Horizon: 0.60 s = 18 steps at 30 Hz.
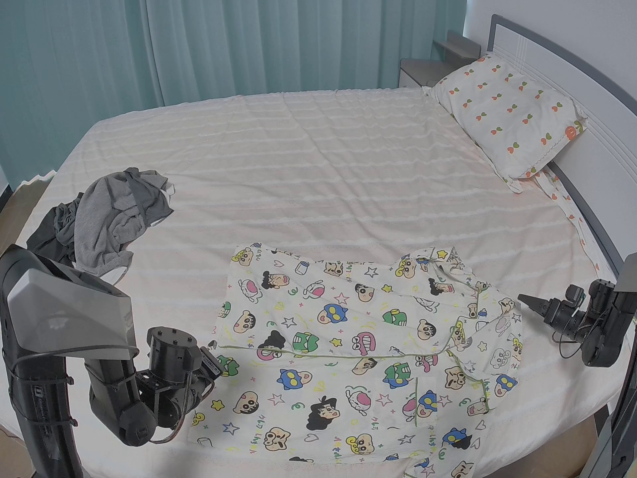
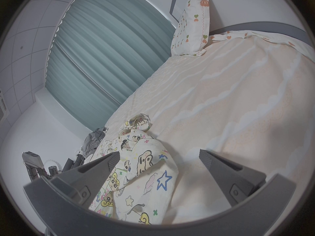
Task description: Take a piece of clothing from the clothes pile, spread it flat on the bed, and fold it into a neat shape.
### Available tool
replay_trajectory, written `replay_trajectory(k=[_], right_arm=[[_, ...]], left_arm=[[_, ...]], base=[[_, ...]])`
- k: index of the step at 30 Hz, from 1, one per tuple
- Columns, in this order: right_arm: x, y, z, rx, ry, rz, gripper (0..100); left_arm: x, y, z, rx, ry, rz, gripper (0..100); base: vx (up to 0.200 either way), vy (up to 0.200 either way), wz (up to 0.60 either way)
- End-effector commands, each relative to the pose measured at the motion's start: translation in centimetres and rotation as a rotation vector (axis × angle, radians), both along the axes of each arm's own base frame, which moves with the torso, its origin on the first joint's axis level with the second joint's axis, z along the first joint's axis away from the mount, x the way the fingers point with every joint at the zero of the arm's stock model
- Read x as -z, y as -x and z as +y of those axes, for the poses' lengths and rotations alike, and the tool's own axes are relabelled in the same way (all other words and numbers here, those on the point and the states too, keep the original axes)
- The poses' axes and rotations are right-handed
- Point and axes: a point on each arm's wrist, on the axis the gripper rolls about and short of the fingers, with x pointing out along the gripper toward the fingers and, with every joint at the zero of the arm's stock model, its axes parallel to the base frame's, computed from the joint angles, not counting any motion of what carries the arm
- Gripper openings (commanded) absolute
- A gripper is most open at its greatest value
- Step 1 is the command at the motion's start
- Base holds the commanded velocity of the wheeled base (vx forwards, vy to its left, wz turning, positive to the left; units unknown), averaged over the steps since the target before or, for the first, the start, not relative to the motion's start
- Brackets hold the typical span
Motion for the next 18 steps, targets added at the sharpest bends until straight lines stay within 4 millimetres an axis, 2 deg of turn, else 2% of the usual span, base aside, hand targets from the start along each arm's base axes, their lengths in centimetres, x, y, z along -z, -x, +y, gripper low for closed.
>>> replay_trajectory(k=[1, 5, 18], right_arm=[[0.00, 0.01, 0.00, 0.000, -0.001, 0.000, 100], [-0.07, -0.02, -0.02, 0.000, 0.001, -0.003, 100], [-0.12, 0.00, -0.01, 0.000, 0.001, -0.004, 100]], left_arm=[[0.38, -0.02, 0.23, -0.008, -0.005, 0.014, 0], [0.27, -0.34, 0.86, -0.035, -0.003, 0.008, 0], [0.07, -0.63, 1.19, -0.048, 0.009, -0.019, 0]], base=[[0.000, 0.000, 0.00], [0.000, 0.000, 0.00], [0.000, 0.000, 0.00]])
